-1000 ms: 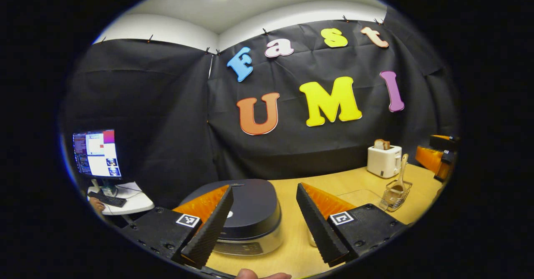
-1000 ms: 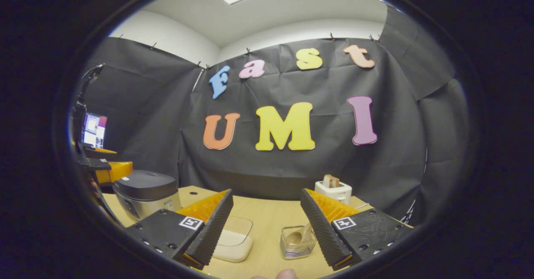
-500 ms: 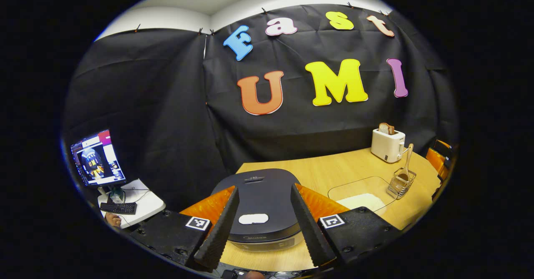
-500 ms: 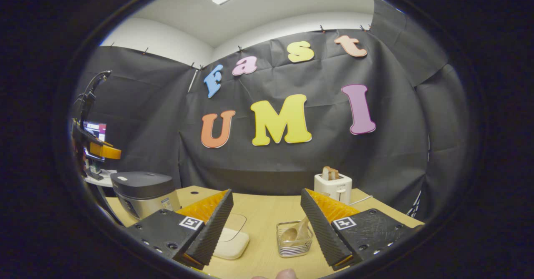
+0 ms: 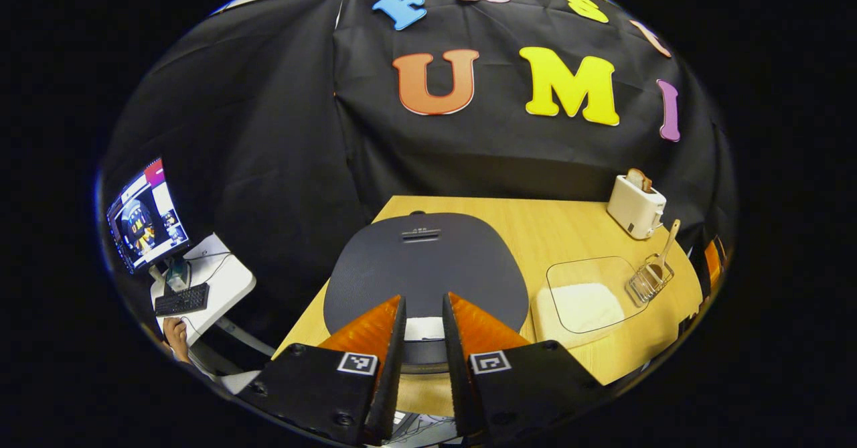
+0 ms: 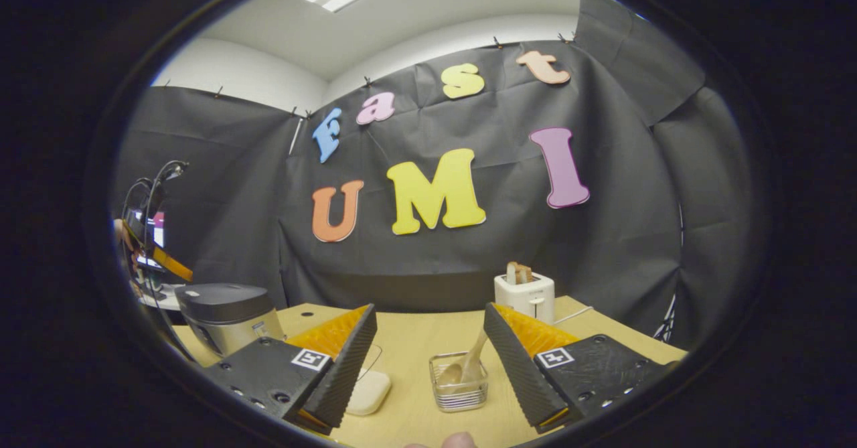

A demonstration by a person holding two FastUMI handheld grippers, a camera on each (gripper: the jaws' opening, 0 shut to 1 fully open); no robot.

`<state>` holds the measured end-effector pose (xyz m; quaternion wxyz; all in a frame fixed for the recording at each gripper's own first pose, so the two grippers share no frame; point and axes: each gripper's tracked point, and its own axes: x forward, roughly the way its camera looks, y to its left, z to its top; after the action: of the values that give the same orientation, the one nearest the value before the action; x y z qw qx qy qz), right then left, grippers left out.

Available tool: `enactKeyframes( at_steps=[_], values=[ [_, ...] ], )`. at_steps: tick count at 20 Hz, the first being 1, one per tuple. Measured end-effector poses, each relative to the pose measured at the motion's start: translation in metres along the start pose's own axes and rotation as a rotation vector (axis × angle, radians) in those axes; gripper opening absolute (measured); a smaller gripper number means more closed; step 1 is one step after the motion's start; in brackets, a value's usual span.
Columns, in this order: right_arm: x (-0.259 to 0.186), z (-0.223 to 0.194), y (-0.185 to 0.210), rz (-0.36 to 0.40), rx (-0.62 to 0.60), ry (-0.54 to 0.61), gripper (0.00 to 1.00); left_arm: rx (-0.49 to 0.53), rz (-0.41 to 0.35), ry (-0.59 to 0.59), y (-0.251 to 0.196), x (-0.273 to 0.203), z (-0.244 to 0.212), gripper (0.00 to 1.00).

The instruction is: Close the left gripper, press the button to open the rice cooker; take a wooden spoon from the chopstick holder with the right hand, scoop a spoonful of rice and pour it into the rice cooker, then put the wooden spoon back into the chopstick holder.

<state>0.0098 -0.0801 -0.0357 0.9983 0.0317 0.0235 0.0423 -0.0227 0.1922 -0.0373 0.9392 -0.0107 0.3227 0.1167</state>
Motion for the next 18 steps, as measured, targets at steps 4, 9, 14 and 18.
enactKeyframes(
  at_steps=[4,9,14,18],
  values=[
    [0.003,-0.003,-0.004,-0.003,0.012,0.005,0.95,-0.019,-0.013,0.056,0.001,0.002,-0.009,0.16],
    [0.005,-0.007,0.001,0.013,0.016,0.008,0.95,-0.004,-0.02,0.09,-0.002,0.01,-0.017,0.03],
    [0.005,-0.009,-0.001,0.019,0.051,-0.004,0.95,-0.006,0.017,0.08,-0.002,0.015,-0.023,0.03],
    [0.003,-0.005,0.004,0.027,0.037,-0.015,0.96,-0.037,-0.005,0.067,-0.004,0.013,-0.023,0.03]
  ],
)
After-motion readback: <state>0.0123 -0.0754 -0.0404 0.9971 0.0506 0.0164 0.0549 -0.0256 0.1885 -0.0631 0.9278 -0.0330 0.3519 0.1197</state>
